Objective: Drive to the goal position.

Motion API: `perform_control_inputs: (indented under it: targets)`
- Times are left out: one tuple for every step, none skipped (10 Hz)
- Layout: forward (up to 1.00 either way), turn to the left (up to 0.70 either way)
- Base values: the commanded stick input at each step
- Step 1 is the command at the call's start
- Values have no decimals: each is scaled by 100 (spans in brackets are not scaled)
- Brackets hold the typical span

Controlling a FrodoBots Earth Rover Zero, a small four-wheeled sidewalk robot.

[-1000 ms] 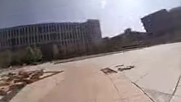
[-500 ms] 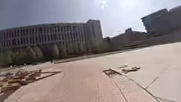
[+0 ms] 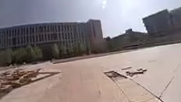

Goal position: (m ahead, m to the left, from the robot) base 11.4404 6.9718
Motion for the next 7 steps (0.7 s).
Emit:
perform_control_inputs:
  targets:
    - [70,1]
    - [70,1]
    - [70,1]
    - [70,1]
    - [70,1]
    - [70,1]
    - [70,1]
